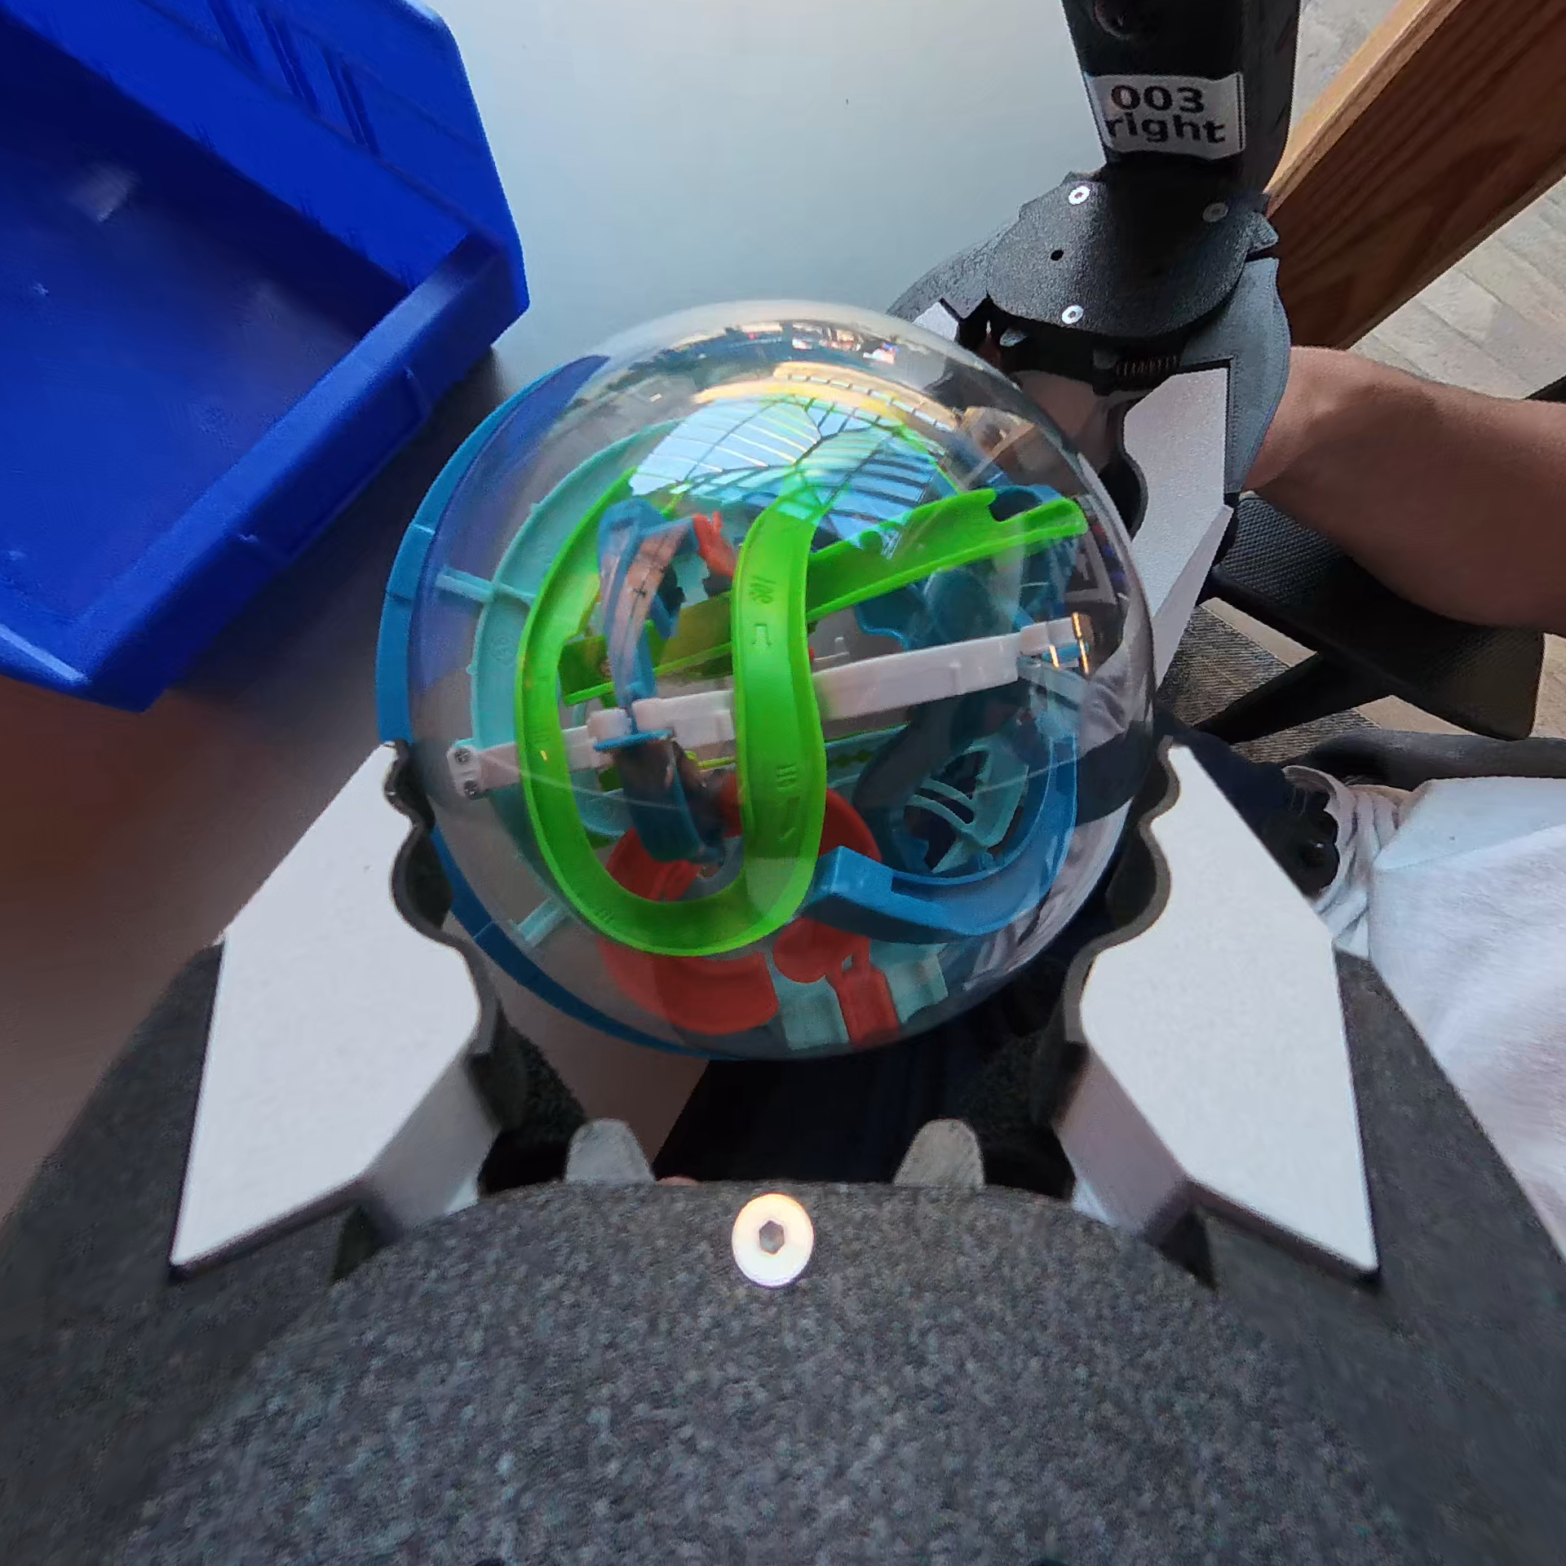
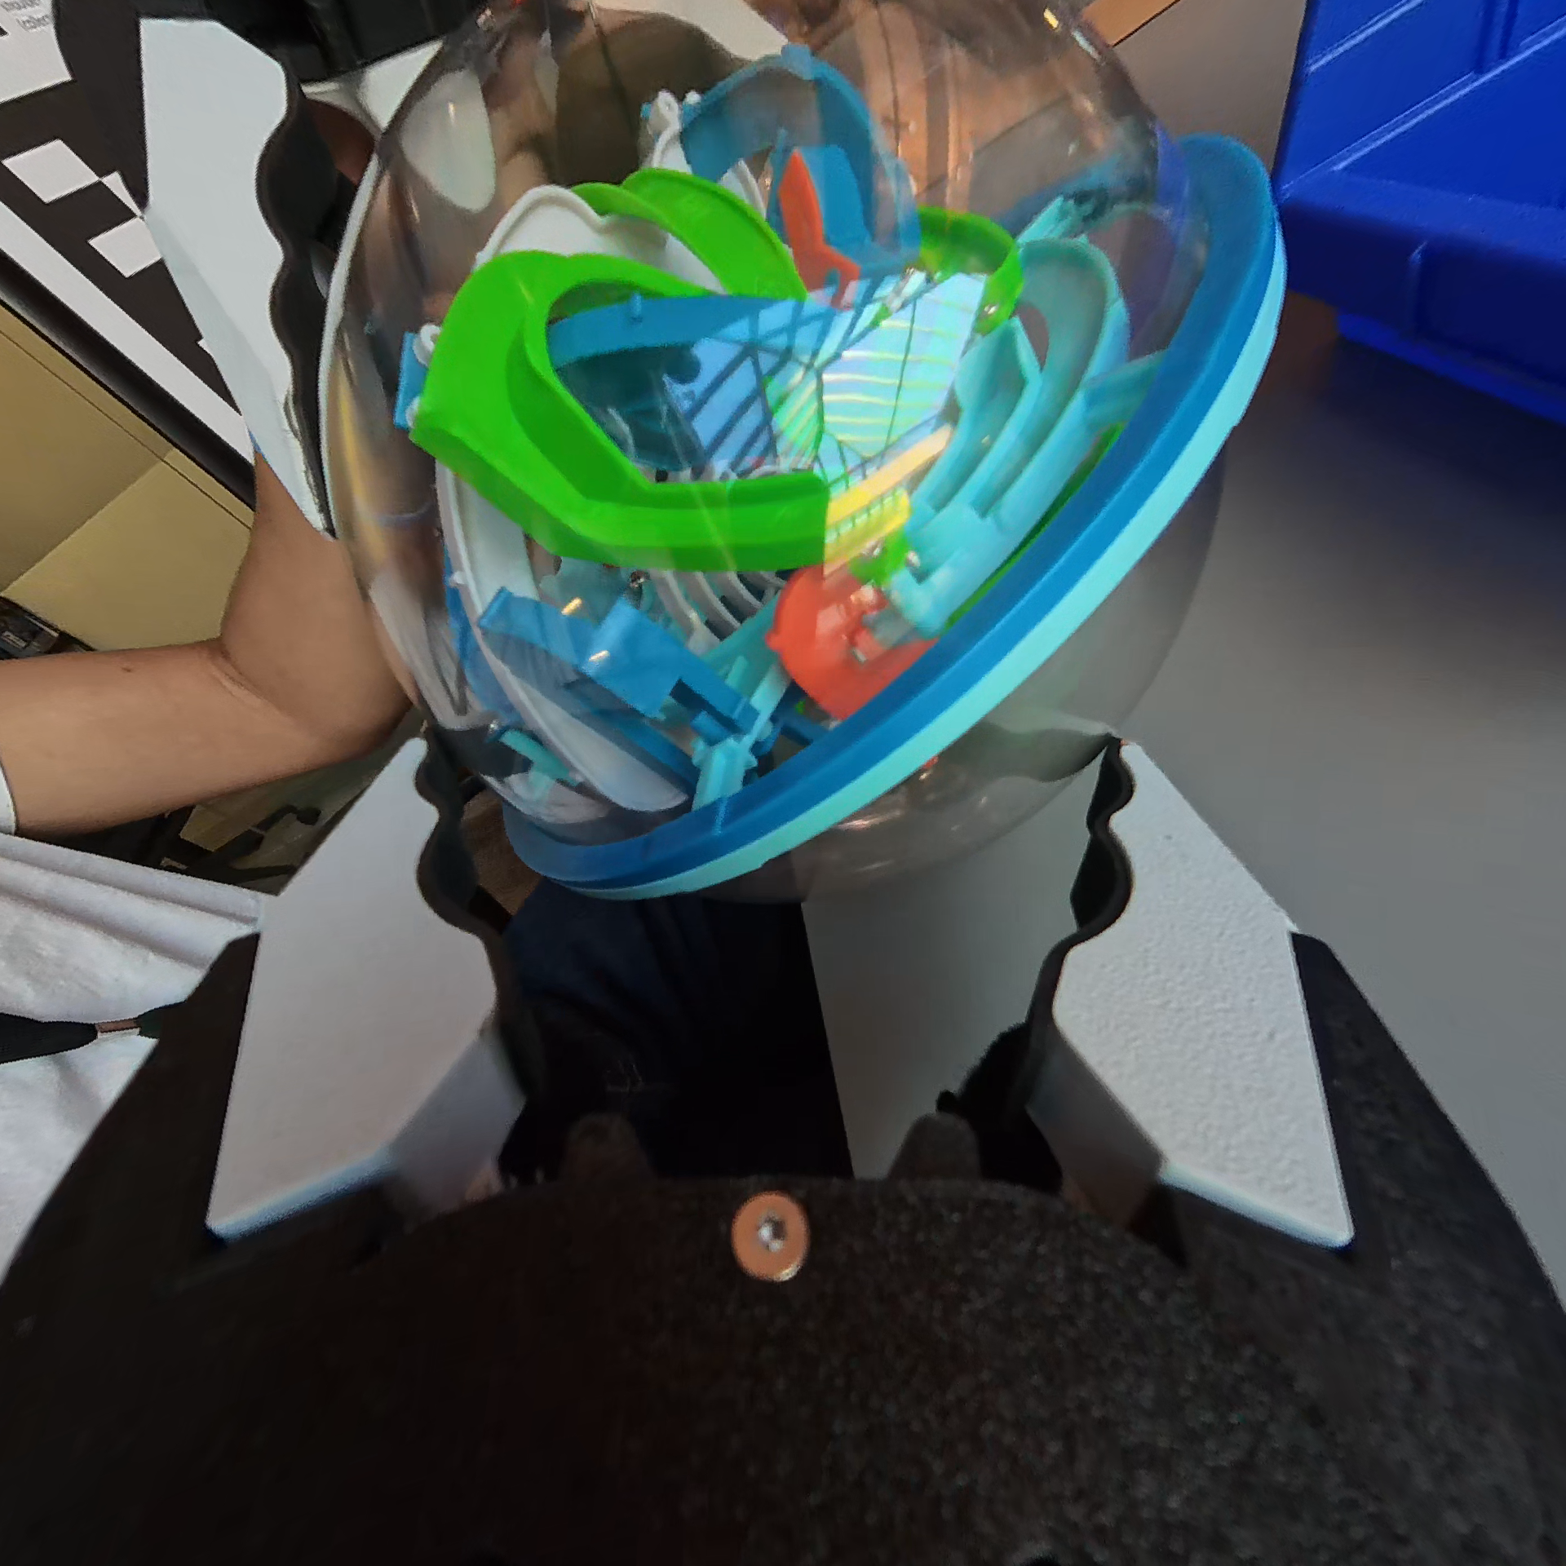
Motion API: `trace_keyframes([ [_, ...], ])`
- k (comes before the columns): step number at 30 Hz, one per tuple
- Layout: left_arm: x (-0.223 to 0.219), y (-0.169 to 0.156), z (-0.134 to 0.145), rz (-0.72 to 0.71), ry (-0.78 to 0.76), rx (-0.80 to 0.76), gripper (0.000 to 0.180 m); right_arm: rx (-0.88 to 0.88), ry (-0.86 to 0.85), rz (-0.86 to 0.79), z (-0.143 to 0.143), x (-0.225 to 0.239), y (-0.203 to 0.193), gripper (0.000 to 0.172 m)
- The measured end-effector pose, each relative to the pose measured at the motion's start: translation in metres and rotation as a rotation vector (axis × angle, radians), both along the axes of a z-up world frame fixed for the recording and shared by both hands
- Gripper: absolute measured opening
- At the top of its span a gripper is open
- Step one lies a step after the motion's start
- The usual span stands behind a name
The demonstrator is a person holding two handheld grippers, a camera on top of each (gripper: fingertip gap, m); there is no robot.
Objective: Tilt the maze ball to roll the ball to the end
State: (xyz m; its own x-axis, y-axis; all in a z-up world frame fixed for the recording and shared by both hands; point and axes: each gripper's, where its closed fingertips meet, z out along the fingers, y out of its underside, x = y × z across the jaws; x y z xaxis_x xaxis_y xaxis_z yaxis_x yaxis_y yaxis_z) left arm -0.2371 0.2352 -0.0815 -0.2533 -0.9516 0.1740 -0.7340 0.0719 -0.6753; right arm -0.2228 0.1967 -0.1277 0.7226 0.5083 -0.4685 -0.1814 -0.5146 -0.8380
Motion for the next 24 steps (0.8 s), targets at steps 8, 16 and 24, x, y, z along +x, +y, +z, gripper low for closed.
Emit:
trace_keyframes([
  [8,-0.009,-0.001,-0.003,-0.076,-0.005,0.054,0.156,0.062,0.08,0.031,0.012,0.006,-0.005,0.136],
  [16,-0.005,-0.006,-0.003,-0.181,0.048,0.117,0.156,0.061,0.204,0.022,0.018,0.014,-0.003,0.136],
  [24,0.005,-0.007,-0.004,-0.231,0.116,0.136,0.156,0.067,0.32,-0.032,0.029,0.032,0.0,0.136],
])
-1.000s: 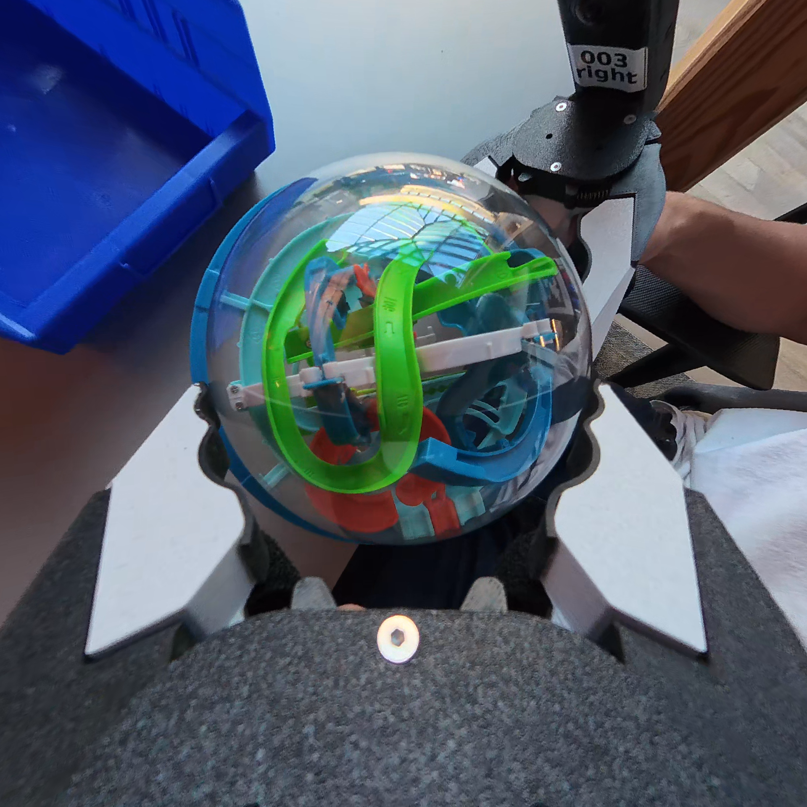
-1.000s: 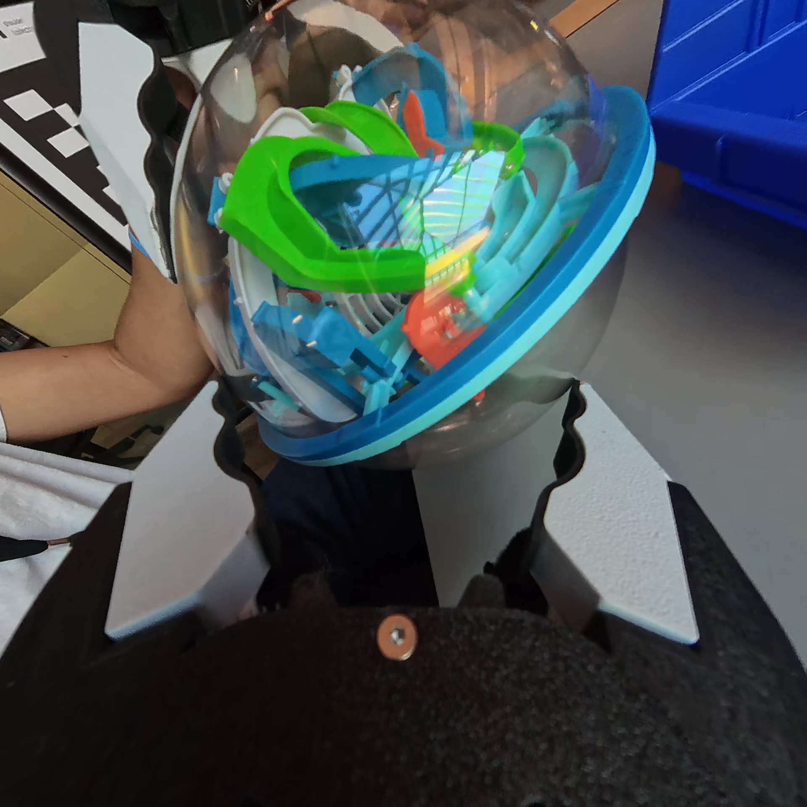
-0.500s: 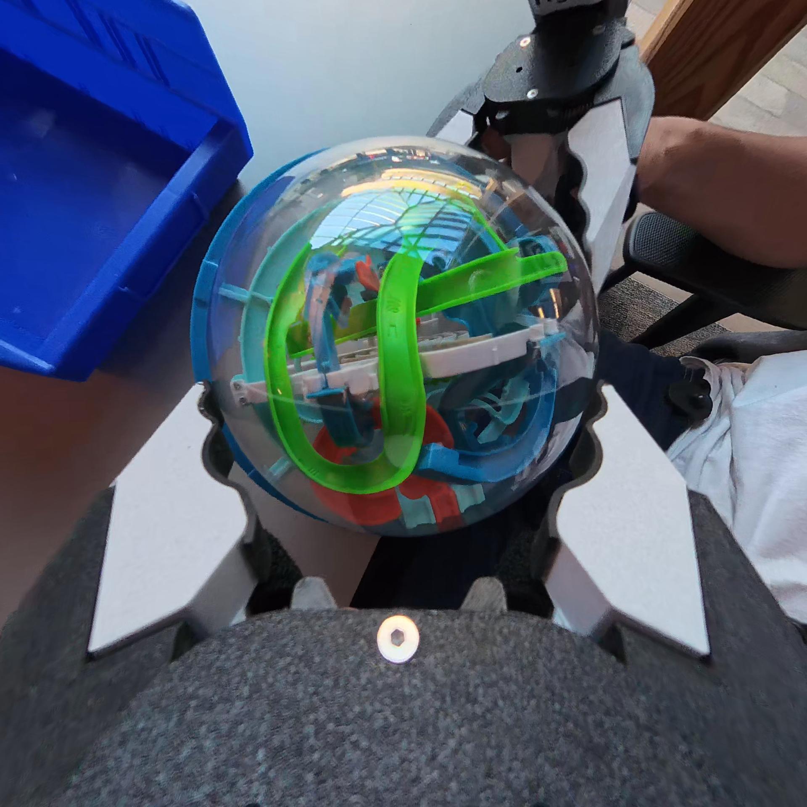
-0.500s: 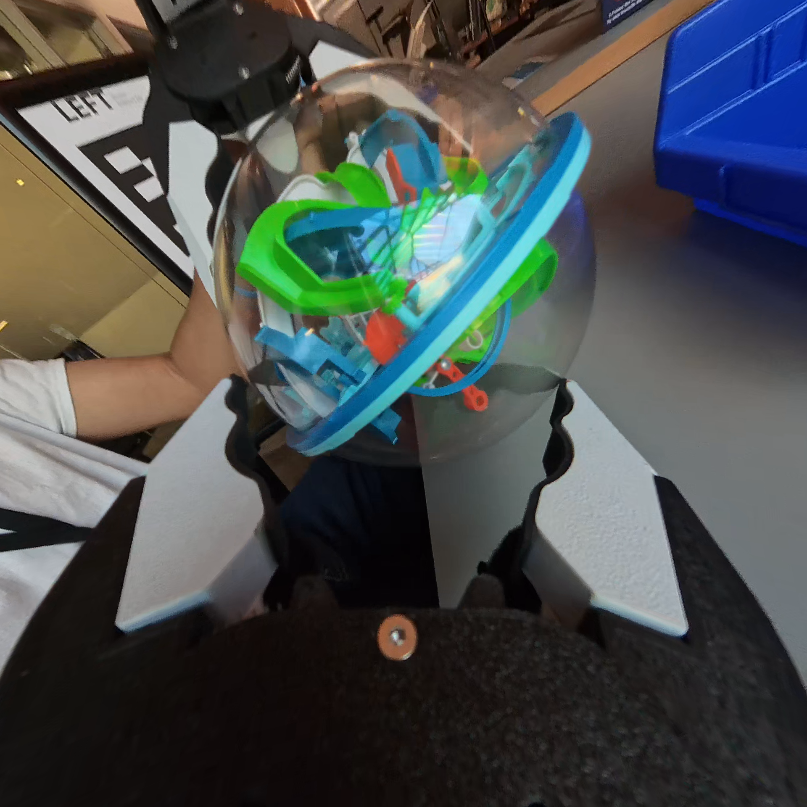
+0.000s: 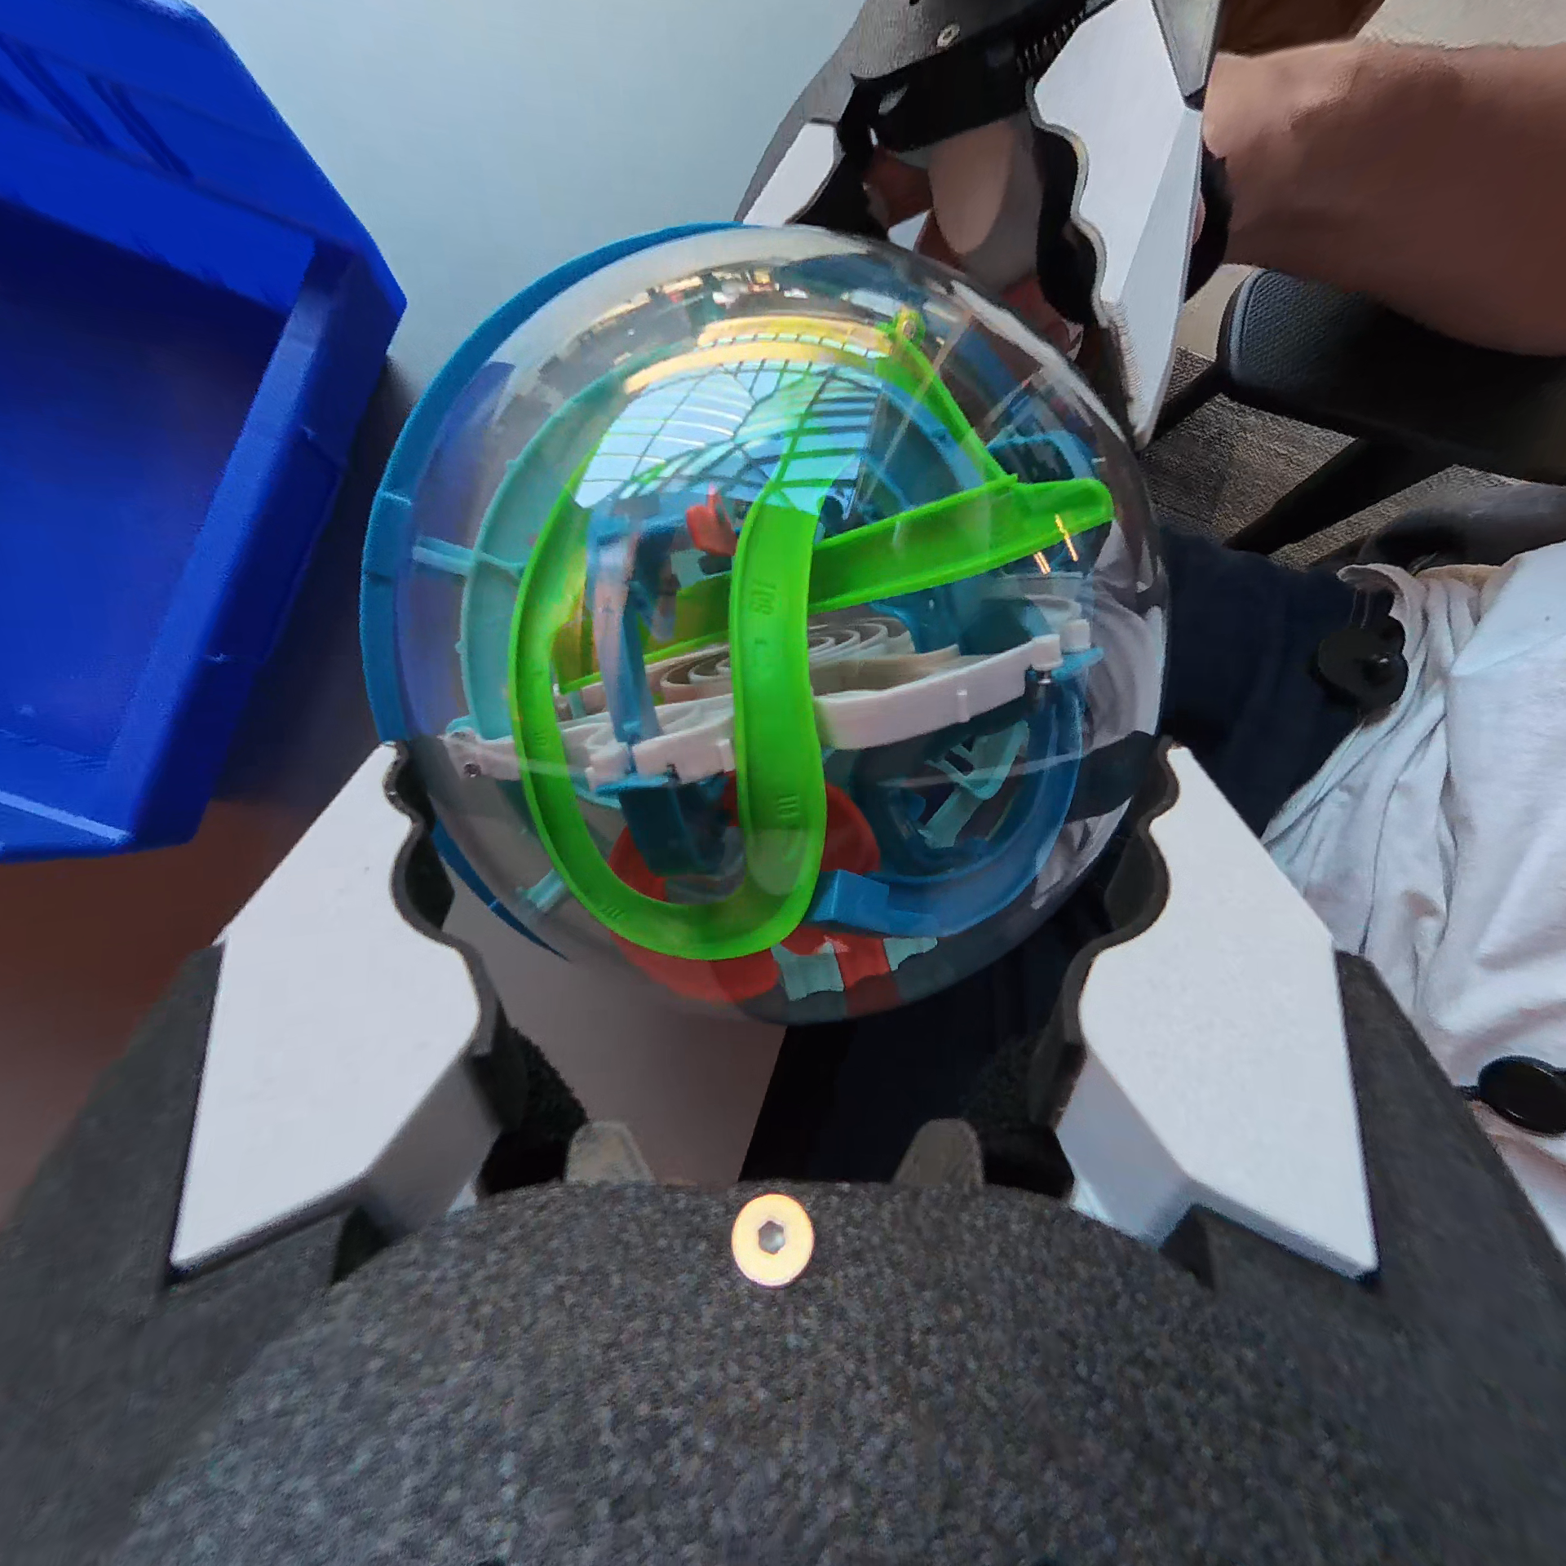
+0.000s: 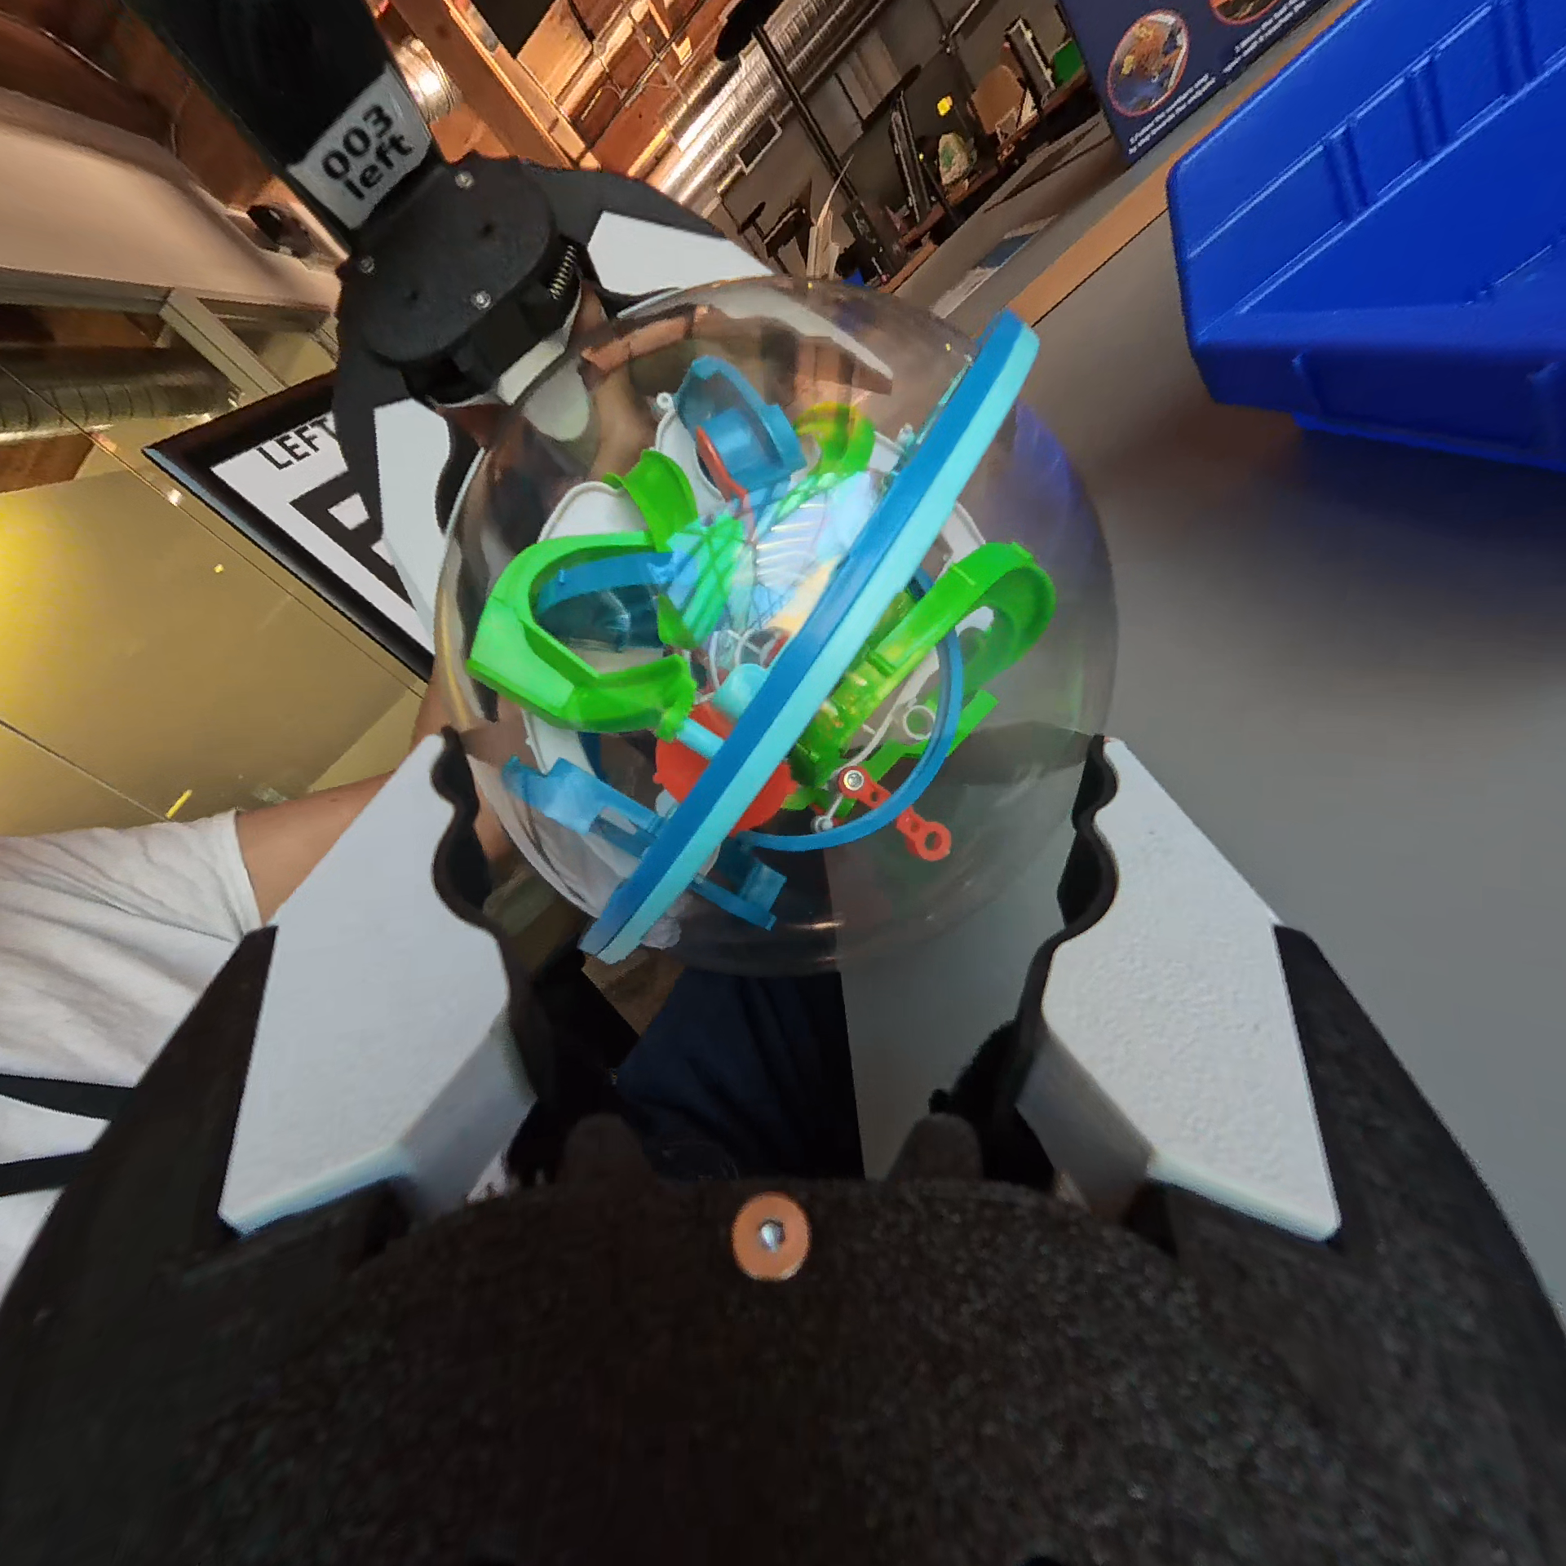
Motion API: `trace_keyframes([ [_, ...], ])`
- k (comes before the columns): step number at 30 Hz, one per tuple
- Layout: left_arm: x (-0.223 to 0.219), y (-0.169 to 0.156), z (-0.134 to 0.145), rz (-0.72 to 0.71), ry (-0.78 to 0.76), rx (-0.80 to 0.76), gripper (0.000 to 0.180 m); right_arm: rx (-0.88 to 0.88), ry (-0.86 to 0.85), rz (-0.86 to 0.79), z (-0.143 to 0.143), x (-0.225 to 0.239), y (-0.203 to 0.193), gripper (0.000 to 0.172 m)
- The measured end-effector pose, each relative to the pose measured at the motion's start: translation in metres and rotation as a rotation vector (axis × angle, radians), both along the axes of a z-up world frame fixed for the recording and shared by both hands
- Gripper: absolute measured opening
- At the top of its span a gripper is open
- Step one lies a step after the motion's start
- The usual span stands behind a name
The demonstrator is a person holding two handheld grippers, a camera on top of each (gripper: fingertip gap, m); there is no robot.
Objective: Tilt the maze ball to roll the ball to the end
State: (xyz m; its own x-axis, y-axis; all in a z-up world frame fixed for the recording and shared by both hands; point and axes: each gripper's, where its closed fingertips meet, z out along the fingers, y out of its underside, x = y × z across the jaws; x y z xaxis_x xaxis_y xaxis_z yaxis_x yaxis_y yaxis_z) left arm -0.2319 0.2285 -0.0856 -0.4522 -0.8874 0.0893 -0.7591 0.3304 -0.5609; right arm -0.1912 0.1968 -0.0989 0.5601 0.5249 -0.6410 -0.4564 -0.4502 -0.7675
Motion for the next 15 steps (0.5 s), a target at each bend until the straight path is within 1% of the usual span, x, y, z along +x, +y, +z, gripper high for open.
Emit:
trace_keyframes([
  [6,0.013,0.001,0.002,-0.026,0.021,-0.055,0.156,-0.054,0.108,0.005,-0.005,0.006,0.001,0.138],
  [15,0.019,-0.003,0.004,-0.055,-0.002,-0.059,0.156,-0.077,0.129,0.046,-0.01,0.006,-0.004,0.139],
])
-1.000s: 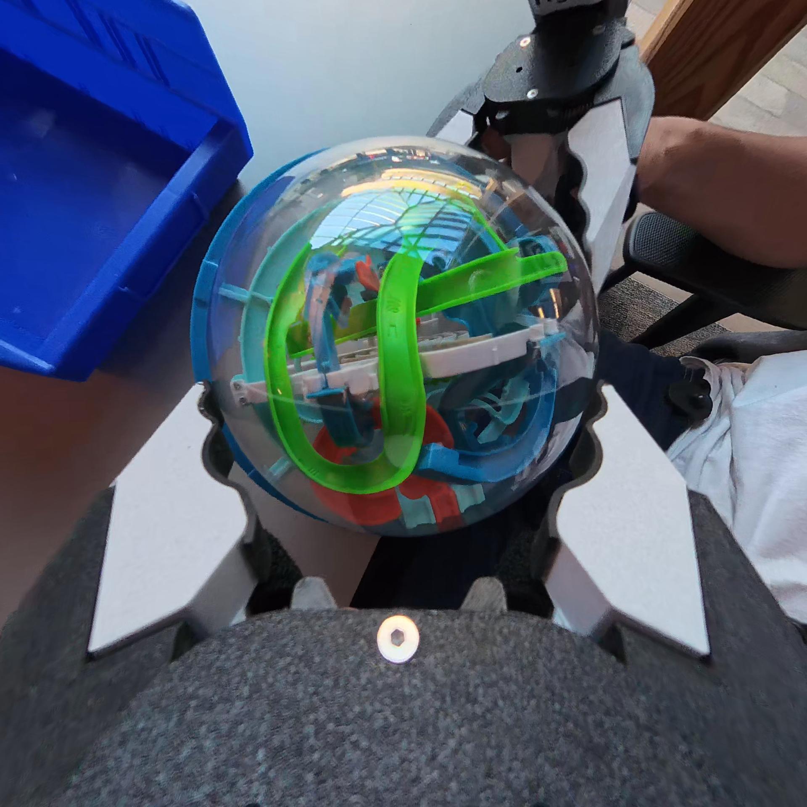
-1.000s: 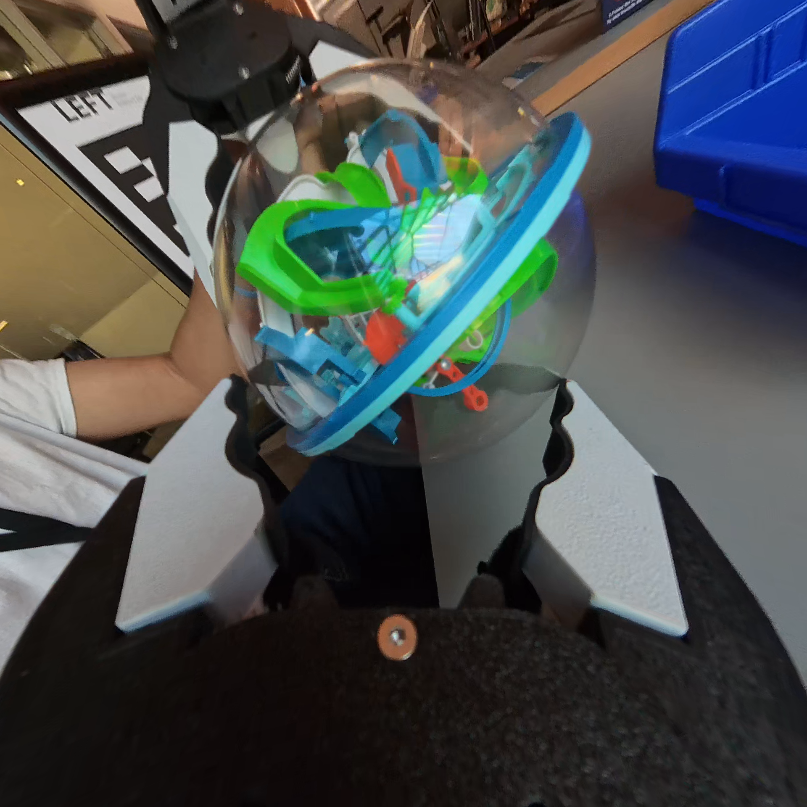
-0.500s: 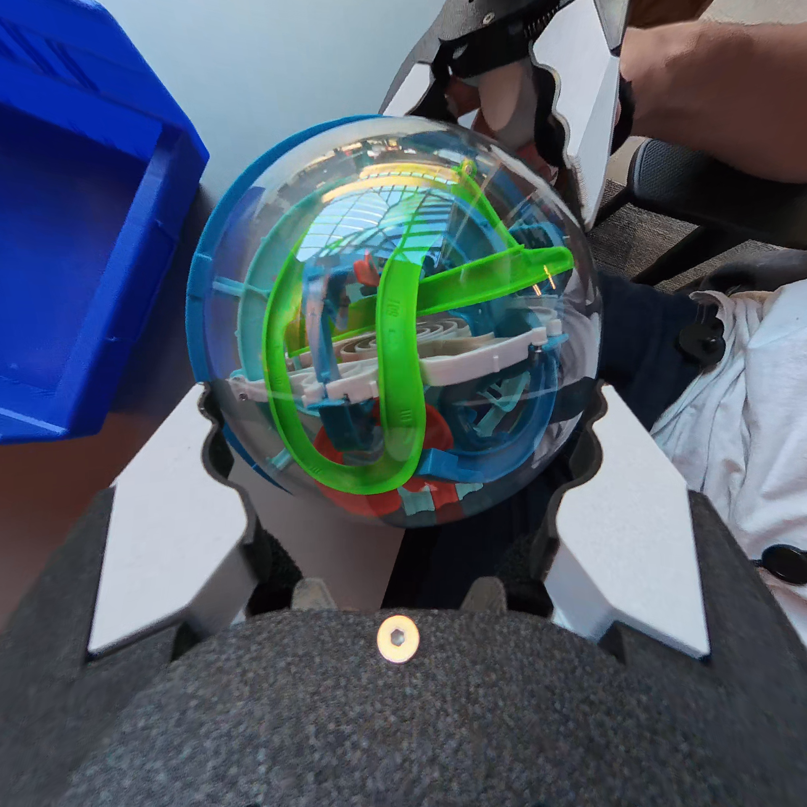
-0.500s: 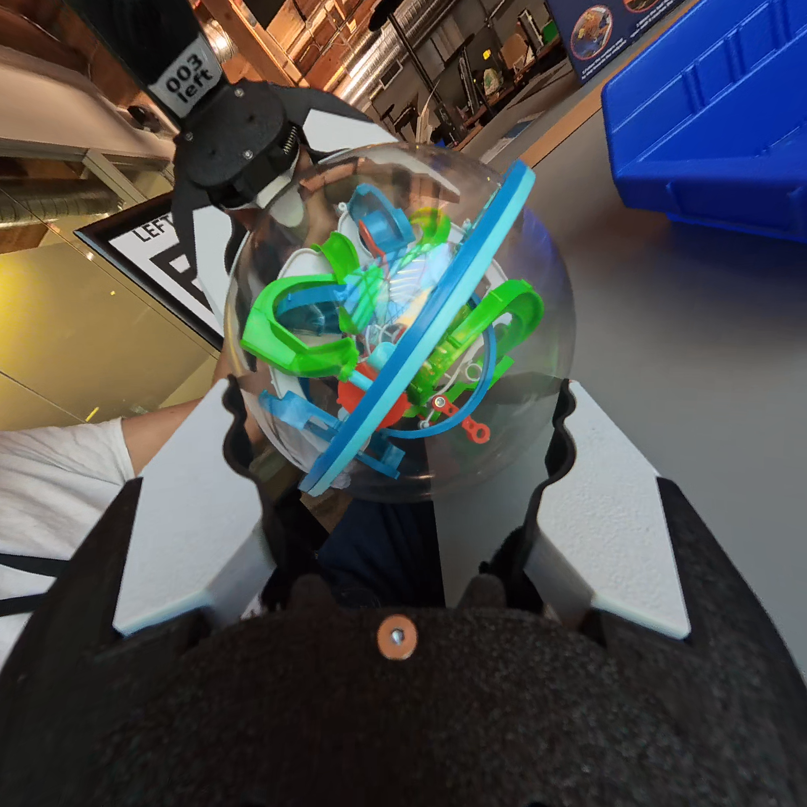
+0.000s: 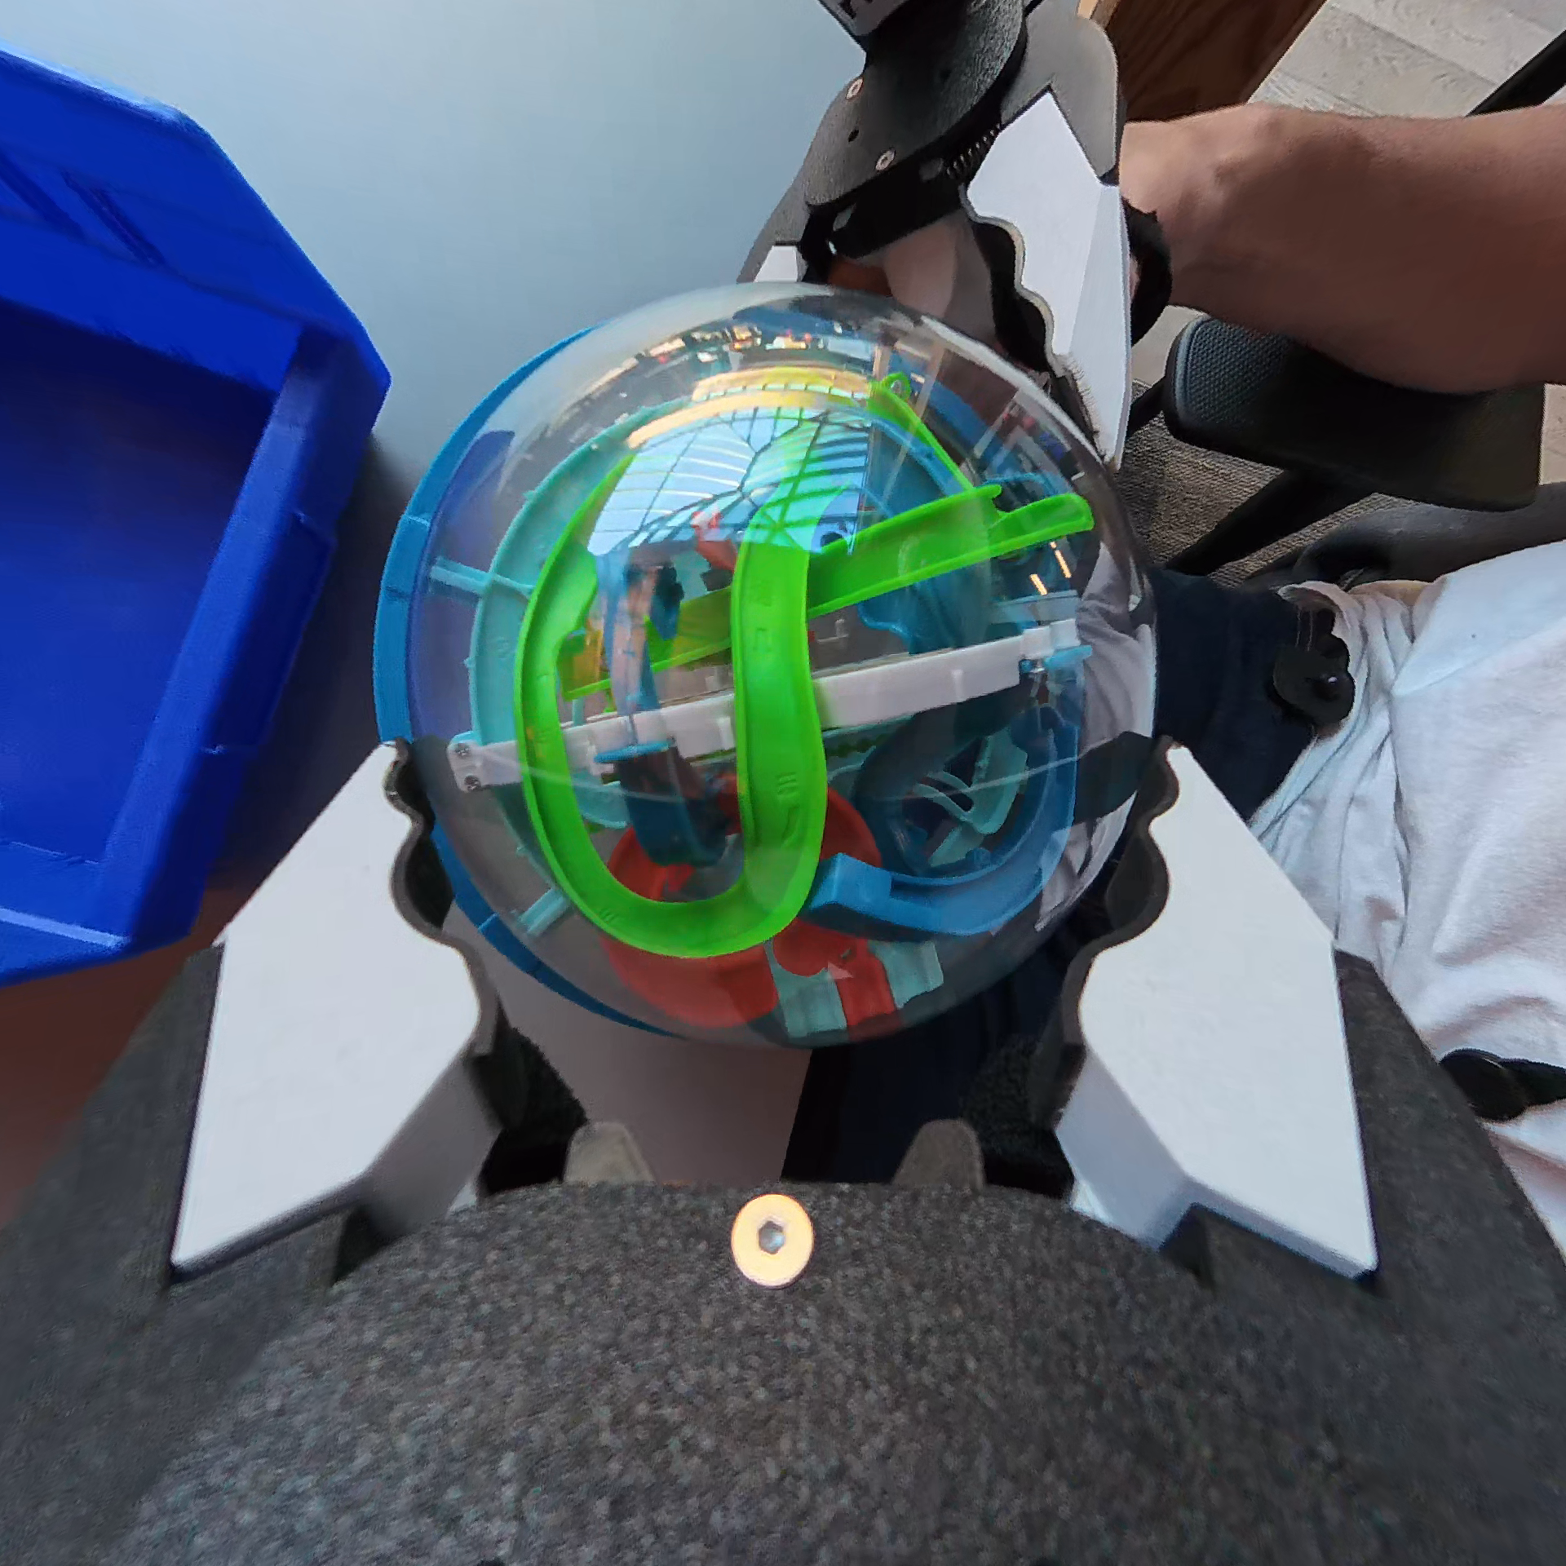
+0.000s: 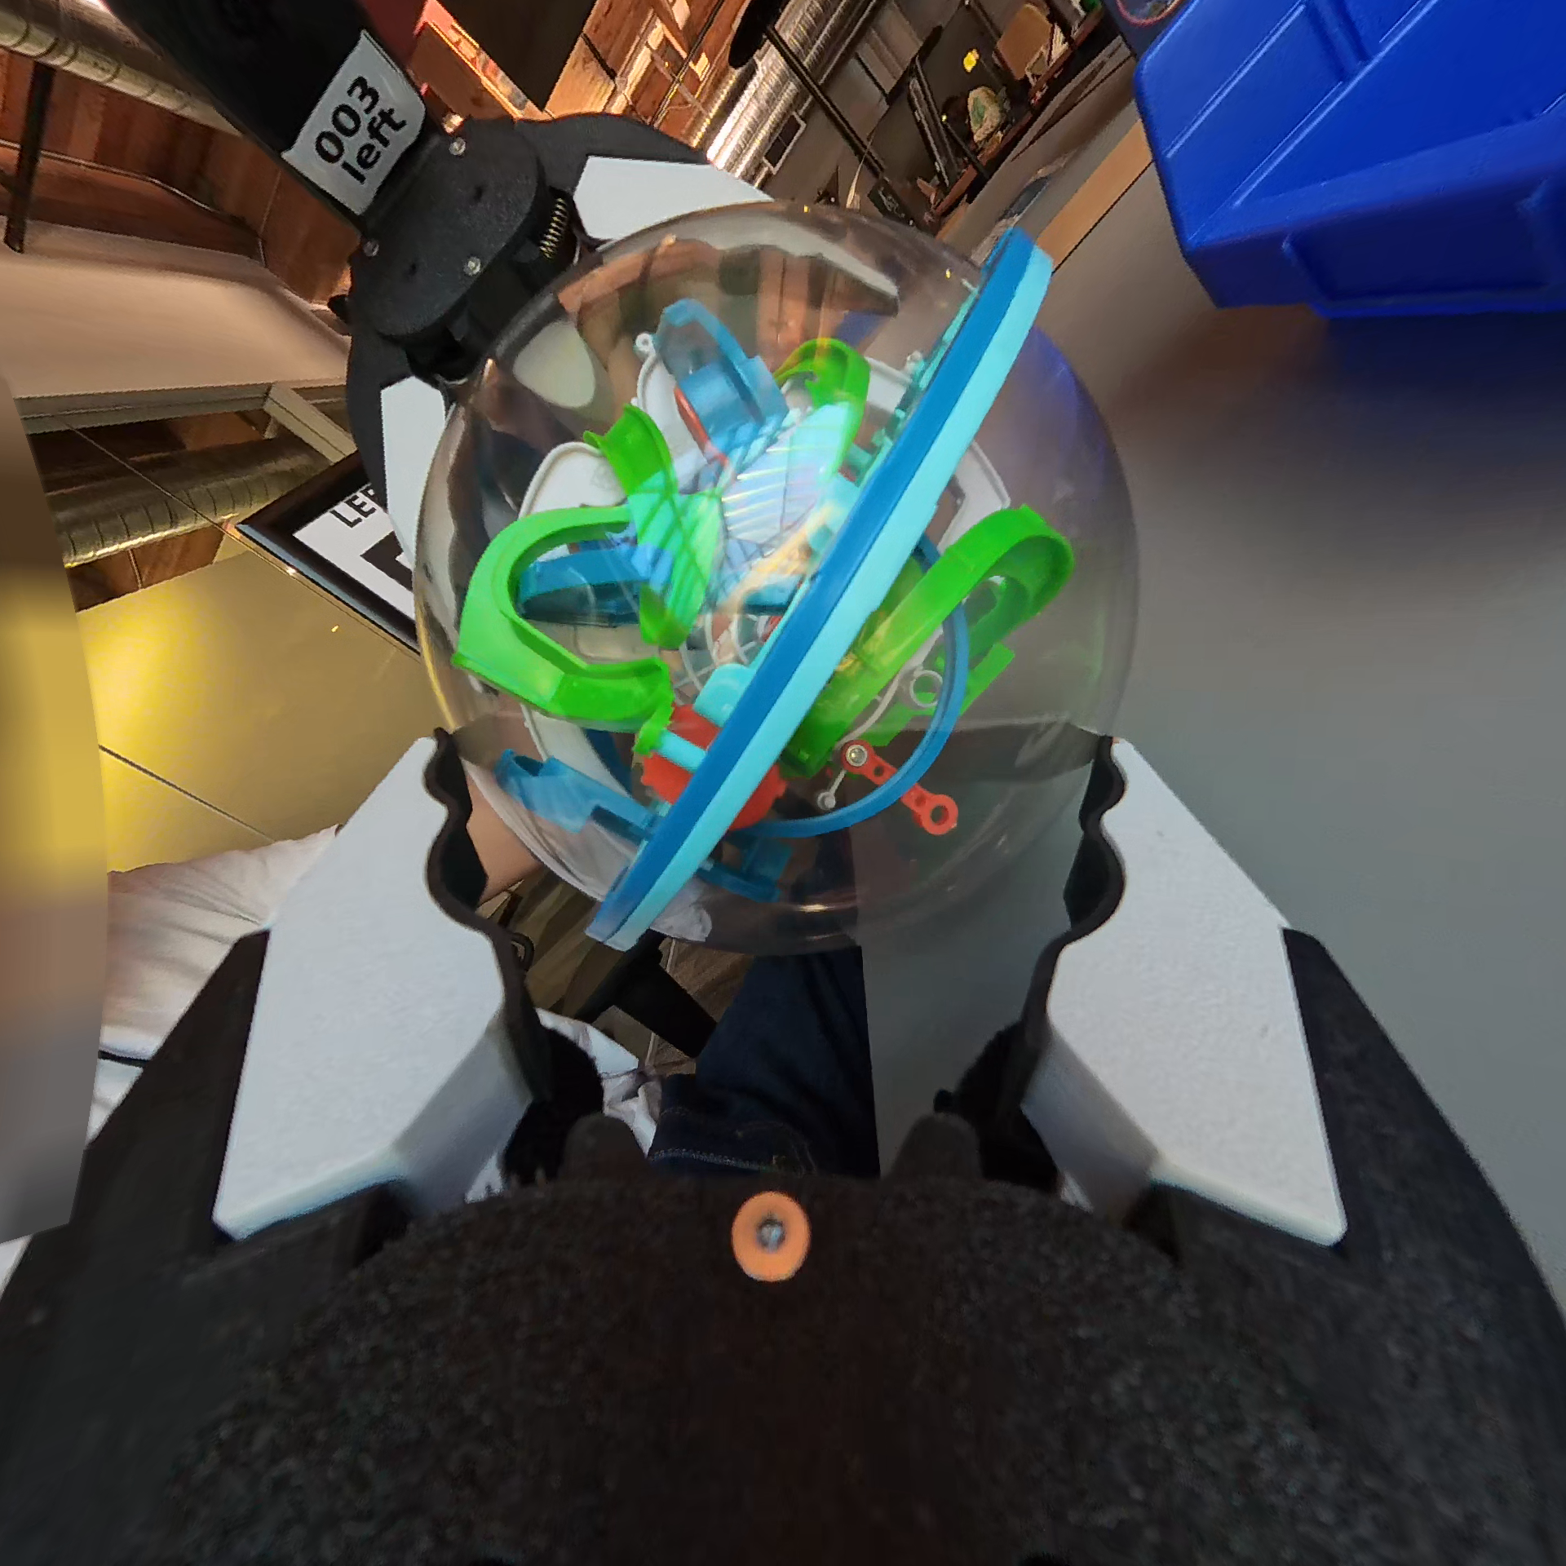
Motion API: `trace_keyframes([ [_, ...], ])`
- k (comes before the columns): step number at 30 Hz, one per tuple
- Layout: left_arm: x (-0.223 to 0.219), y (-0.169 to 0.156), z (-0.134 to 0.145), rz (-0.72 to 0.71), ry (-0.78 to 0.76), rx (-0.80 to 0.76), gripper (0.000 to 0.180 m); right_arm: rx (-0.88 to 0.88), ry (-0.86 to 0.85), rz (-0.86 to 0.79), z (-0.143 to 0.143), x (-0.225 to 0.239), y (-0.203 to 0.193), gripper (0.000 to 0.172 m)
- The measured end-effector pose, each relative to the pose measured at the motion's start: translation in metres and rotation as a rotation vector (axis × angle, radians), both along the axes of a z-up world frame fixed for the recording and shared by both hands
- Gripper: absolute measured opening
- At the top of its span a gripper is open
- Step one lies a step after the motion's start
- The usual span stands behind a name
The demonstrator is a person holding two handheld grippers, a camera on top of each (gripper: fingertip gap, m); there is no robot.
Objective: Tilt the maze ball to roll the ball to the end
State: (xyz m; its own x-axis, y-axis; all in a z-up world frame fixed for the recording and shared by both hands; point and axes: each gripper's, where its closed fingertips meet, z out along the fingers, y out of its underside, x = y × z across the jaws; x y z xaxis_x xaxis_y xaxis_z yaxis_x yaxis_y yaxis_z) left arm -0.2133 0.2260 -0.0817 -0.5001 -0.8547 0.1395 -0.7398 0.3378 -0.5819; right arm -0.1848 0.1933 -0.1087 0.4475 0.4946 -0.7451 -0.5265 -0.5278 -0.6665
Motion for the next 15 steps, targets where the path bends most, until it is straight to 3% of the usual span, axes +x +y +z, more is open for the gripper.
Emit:
trace_keyframes([
  [15,0.0019,0.0035,0.0001,0.005,0.009,-0.032,0.156,-0.033,0.035,-0.006,-0.0006,-0.0002,0.0018,0.14],
])
